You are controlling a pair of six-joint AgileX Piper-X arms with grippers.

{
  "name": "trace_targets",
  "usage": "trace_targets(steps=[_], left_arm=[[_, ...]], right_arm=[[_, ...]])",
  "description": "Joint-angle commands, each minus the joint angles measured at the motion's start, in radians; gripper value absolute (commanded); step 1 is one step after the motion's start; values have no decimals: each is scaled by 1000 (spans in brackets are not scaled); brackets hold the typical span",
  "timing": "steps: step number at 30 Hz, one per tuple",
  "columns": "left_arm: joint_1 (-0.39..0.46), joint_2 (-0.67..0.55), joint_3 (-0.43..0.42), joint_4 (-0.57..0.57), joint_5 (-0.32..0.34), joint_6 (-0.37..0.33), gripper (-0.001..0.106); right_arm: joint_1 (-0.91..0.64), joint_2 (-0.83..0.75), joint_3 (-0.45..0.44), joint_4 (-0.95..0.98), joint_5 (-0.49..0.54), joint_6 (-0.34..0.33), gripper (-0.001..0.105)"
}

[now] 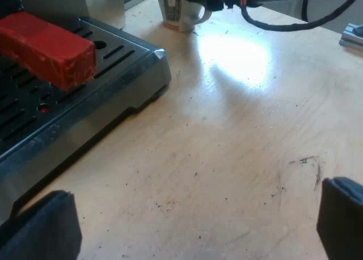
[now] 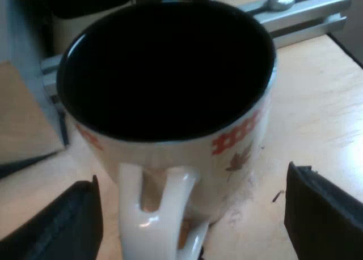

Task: Place mug into machine

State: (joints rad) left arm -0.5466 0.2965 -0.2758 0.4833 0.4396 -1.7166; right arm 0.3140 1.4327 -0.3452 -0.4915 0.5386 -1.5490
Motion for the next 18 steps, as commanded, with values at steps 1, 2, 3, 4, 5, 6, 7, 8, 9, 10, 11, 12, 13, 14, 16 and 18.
trace_targets(steps=[1,2,3,4,5,6,7,8,9,10,11,12,13,14,16,18], left_arm=[[-5,-2,-4,-25,6,-13,86],[-5,-2,-4,-25,6,-13,86],[-5,-2,-4,-25,6,-13,86],[-5,-2,-4,-25,6,-13,86],[-5,-2,-4,-25,6,-13,86],[-5,-2,-4,-25,6,-13,86],[-5,-2,-4,-25,6,-13,86],[-5,-2,-4,-25,6,-13,86],[-5,-2,-4,-25,6,-13,86],[-5,-2,-4,-25,6,-13,86],[-5,-2,-4,-25,6,-13,86],[-5,-2,-4,-25,6,-13,86],[-5,-2,-4,-25,6,-13,86],[-5,-2,-4,-25,6,-13,86],[-5,-2,-4,-25,6,-13,86],[-5,-2,-4,-25,6,-13,86]], right_arm=[[-2,30,-29,-5,-27,-29,69],[-2,43,-45,-5,-28,-41,69],[-2,50,-55,-5,-28,-48,69],[-2,58,-67,-5,-28,-49,69],[-2,61,-73,-5,-28,-49,69],[-2,65,-82,-5,-28,-49,69],[-2,71,-90,-5,-28,-49,69],[-2,74,-93,-5,-28,-49,69],[-4,80,-96,-5,-28,-49,69],[-7,85,-99,-5,-28,-49,69],[-9,87,-99,-5,-28,-49,69],[-8,88,-98,-1,-28,-49,69],[-8,87,-98,2,-28,-49,69],[-8,87,-98,2,-28,-49,69],[-8,87,-98,2,-28,-49,68],[-8,87,-98,2,-28,-49,68]])
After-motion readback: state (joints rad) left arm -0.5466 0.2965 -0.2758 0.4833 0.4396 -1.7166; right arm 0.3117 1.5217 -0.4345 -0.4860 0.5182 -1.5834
